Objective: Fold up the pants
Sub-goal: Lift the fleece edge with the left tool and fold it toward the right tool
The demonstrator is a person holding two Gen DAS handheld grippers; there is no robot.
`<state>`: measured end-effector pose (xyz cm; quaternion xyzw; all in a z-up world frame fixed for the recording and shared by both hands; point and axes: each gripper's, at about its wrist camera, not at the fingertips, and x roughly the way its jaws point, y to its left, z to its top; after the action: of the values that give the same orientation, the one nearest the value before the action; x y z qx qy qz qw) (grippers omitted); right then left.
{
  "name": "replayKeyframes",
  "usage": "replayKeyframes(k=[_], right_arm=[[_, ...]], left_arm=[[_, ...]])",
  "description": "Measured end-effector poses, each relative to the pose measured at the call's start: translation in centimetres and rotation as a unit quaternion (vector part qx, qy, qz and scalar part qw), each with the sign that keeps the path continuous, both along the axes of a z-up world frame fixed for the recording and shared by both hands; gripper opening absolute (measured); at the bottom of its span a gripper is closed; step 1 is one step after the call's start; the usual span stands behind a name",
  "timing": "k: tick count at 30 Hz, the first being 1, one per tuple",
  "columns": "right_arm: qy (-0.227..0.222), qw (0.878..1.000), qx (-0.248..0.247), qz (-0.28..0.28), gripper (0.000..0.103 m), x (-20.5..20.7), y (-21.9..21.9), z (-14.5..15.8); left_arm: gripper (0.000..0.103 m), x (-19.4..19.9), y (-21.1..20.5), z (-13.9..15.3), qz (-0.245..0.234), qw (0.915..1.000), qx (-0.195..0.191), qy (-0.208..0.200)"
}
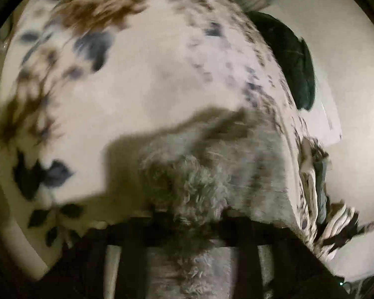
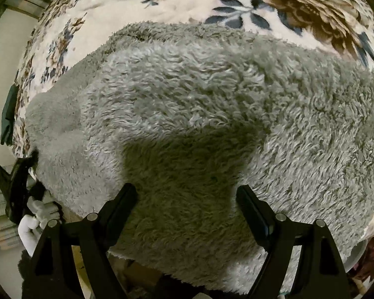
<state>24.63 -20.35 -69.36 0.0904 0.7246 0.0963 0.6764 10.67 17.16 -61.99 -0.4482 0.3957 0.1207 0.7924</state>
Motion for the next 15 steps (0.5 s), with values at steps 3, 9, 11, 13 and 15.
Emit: replayKeyframes(k=[3, 9, 11, 13, 15], right_arm=[[-0.009, 1.0, 0.007, -0.001, 0.085, -0.3, -0.9, 0.7], [-0.025, 0.999, 0.036, -0.032, 0.085, -1.7, -4.4, 2.5], [-0.028, 0.998, 0.043, -0.048, 0.085, -2.2, -6.1, 3.0], [-0.029, 0.995, 0.056, -0.074, 0.085, -3.0, -8.9, 3.4], [-0.028, 0.993, 0.063, -0.098, 0.085, -4.0, -11.6, 3.6]], left_arm=[[0.016, -0.4, -2.4, 5.4, -0.029, 0.9965, 0.059, -0.051], [0.016, -1.0, -11.5, 17.1, -0.129, 0.9723, 0.141, -0.135], [0.016, -0.4, -15.8, 20.1, -0.172, 0.9616, 0.151, -0.152], [0.016, 0.0, -21.2, 22.1, -0.223, 0.9505, 0.139, -0.166], [0.016, 0.3, -25.8, 22.7, -0.263, 0.942, 0.128, -0.164]])
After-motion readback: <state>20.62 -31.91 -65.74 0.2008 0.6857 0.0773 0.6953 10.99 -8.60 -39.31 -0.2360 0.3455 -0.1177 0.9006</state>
